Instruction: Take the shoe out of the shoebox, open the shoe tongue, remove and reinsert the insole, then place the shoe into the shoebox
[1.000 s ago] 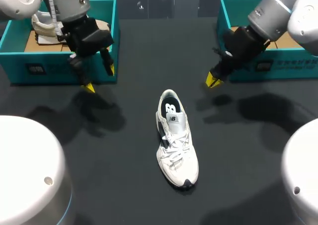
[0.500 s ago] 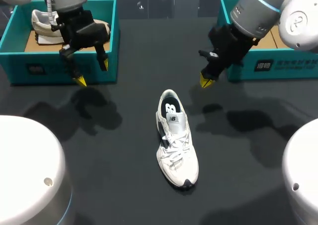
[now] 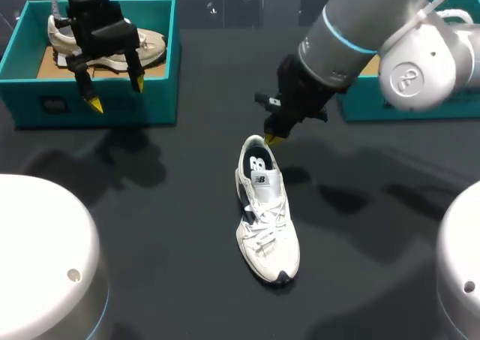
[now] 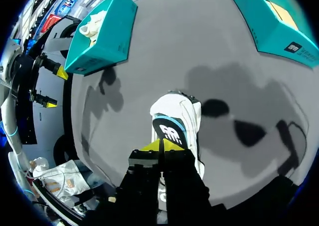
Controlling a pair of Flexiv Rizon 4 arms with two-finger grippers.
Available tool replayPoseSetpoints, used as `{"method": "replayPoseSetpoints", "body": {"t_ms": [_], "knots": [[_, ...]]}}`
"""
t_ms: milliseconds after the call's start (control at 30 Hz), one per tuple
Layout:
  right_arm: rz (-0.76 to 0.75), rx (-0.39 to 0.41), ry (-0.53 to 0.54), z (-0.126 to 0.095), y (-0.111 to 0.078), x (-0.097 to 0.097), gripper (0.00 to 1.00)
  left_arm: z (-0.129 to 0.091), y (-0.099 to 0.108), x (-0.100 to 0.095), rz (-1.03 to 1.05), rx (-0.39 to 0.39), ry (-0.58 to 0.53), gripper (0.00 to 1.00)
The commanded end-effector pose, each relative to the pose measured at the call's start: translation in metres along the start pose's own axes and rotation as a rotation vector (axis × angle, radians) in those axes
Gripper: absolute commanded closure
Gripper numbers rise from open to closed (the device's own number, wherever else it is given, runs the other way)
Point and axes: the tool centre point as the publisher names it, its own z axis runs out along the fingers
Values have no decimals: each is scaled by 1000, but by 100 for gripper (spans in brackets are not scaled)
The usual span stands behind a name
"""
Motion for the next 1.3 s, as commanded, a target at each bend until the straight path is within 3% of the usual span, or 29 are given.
{"method": "replayPoseSetpoints", "body": {"t_ms": [33,300,433,567,667,933,1167,1300], "knots": [[12,-56,-66,11,-8,11,100,-8,4,0,1,6,8,0],[12,-56,-66,11,-8,11,100,-8,4,0,1,6,8,0],[23,-69,-134,21,-6,12,100,-8,4,0,1,6,8,0],[21,-99,-204,26,-7,13,100,-8,4,0,1,6,8,0],[3,-218,-249,20,-10,15,100,-8,4,0,1,6,8,0],[3,-218,-249,20,-10,15,100,-8,4,0,1,6,8,0],[16,-236,-351,44,-6,11,100,-8,4,0,1,6,8,0],[2,-249,-348,53,-6,5,100,-8,4,0,1,6,8,0]]}}
